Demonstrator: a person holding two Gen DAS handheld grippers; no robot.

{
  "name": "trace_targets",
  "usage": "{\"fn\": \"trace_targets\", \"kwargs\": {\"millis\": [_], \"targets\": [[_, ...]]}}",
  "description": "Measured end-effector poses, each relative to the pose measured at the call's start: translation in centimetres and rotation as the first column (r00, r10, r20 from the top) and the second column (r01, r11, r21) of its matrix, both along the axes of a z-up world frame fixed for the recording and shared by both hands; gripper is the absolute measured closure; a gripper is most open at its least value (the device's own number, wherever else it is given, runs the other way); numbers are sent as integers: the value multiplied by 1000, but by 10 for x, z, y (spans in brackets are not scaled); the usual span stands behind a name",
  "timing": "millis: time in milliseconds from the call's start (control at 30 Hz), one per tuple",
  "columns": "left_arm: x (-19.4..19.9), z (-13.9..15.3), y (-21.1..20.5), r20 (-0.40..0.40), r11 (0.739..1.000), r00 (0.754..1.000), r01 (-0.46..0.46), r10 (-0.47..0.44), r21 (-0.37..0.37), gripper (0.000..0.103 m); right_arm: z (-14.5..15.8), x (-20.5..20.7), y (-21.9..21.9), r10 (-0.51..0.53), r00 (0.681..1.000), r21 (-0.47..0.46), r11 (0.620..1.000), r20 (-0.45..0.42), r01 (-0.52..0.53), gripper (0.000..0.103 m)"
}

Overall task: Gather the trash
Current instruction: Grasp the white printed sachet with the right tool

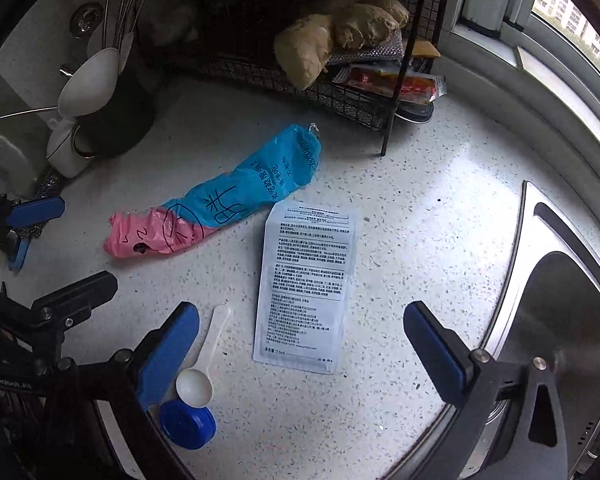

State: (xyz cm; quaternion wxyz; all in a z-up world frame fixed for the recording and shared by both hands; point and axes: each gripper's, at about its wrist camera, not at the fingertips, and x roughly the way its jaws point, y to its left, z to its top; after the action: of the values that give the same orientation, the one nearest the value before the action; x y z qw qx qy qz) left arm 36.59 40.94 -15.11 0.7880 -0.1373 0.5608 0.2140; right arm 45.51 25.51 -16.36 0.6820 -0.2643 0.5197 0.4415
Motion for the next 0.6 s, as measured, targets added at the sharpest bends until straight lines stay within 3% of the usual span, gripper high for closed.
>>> {"fn": "trace_targets", "kwargs": {"millis": [100, 300, 600], "targets": [[3, -4, 7, -7, 1000, 1000, 1, -1, 6, 1, -6, 3, 7, 8, 1000, -24, 1000, 23, -8, 1], [6, -9, 14, -3, 1000, 1000, 3, -3, 4, 1, -32, 20, 21, -20, 998, -74, 997, -63, 16, 1], [11, -19, 13, -14, 1000, 1000, 25, -26, -17, 1, -43, 23, 45, 2, 1000, -86, 996, -11, -3, 7]]}}
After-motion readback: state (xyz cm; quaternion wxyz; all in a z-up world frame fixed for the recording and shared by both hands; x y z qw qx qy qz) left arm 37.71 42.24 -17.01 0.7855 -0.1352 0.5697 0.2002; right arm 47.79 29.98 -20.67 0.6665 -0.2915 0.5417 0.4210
